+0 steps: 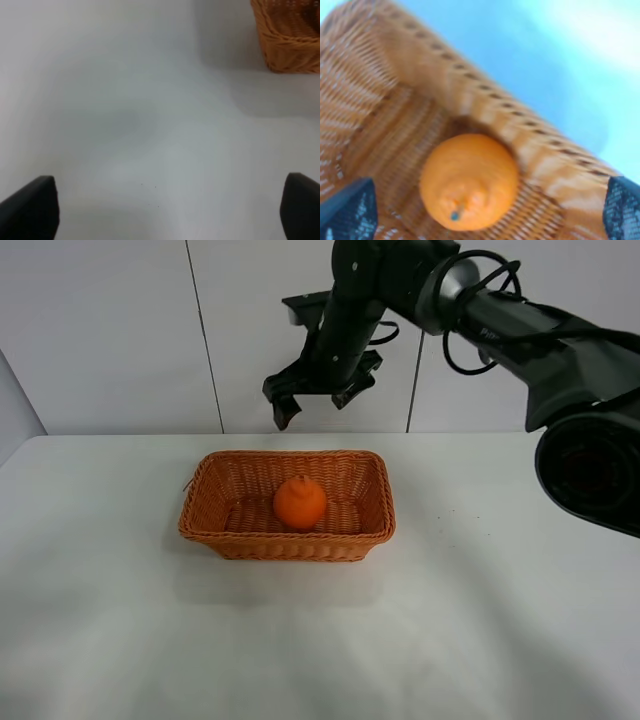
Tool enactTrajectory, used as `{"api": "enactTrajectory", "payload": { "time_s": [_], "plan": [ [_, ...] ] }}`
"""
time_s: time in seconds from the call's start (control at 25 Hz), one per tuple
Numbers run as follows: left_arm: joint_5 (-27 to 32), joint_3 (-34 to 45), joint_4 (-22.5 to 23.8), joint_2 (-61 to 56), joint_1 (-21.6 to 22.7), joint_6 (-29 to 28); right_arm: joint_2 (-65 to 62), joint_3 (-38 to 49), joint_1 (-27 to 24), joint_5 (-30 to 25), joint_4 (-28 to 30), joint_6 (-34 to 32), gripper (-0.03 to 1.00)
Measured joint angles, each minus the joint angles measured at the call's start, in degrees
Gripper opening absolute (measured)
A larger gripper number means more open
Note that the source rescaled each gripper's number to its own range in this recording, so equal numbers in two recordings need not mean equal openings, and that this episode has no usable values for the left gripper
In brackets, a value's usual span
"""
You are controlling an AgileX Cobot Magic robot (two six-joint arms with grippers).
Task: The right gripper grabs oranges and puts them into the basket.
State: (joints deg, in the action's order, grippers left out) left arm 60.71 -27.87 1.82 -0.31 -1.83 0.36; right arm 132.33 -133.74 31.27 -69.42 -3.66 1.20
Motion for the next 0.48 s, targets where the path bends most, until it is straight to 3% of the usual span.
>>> {"api": "enactTrajectory", "payload": {
  "time_s": [0.2, 0.48],
  "plan": [
    [0.0, 0.0, 0.0, 0.0, 0.0, 0.0, -0.08, 0.0, -7.15, -0.42, 0.71, 0.0, 1.0],
    [0.0, 0.0, 0.0, 0.0, 0.0, 0.0, 0.58, 0.0, -21.16, -0.36, 1.45, 0.0, 1.0]
  ]
}}
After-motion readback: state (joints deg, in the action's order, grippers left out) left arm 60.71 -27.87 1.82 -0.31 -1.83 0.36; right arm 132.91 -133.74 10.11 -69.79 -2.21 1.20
